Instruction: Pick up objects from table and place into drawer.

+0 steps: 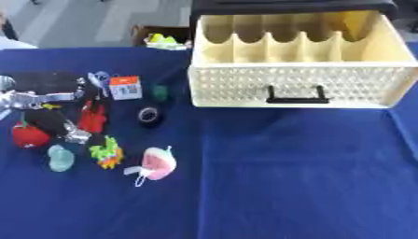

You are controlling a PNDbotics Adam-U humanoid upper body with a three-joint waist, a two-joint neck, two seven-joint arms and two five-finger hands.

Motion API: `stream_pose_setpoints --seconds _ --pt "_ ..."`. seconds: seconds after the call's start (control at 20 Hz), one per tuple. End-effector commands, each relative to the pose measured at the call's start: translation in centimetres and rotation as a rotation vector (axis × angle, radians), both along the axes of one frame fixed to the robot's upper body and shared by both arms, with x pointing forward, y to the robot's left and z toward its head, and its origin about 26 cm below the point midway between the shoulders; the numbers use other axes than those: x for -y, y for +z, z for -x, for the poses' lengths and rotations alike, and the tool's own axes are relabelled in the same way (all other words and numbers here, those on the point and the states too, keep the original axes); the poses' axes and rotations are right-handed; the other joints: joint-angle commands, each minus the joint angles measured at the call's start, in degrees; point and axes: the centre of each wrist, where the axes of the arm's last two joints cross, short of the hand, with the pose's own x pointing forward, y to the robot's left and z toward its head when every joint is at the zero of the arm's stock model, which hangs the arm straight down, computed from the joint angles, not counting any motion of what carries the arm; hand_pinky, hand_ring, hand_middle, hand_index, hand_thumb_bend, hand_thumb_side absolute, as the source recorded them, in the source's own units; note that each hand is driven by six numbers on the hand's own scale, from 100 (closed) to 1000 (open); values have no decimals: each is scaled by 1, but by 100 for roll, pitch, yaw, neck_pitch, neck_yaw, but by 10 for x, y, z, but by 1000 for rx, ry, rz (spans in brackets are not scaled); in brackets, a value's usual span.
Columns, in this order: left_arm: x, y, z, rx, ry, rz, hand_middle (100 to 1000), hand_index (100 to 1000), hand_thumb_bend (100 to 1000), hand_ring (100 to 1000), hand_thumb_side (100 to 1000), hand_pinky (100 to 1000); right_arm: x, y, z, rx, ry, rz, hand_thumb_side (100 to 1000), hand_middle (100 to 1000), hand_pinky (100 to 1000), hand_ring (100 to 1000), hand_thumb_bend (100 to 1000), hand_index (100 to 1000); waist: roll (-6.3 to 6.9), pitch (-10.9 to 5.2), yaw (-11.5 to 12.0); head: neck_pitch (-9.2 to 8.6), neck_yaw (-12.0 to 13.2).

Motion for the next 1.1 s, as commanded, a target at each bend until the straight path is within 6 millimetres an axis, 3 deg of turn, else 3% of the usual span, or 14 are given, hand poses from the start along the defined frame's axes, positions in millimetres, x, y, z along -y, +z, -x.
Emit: stream_pose_setpoints --seconds 0.05,0.4,0.65,1.1 --pt "4 10 2 26 18 -33 595 846 629 486 876 428 4 8 6 30 -4 5 1000 332 562 400 100 715 -3 -108 -10 -24 28" --pt "5 -2 -1 -41 5 -84 616 899 605 512 829 442 5 7 6 23 0 -4 1000 328 561 398 100 702 -9 -108 -17 -45 31" --pt "3 -4 3 -98 -33 -110 628 898 485 510 734 432 6 6 6 18 1 -17 1000 326 554 396 100 693 -4 -110 -9 -51 35" --pt "1 -8 1 -93 -7 -154 637 886 427 518 666 410 6 5 5 10 11 -28 1000 326 555 395 100 689 -25 -105 -27 -73 47"
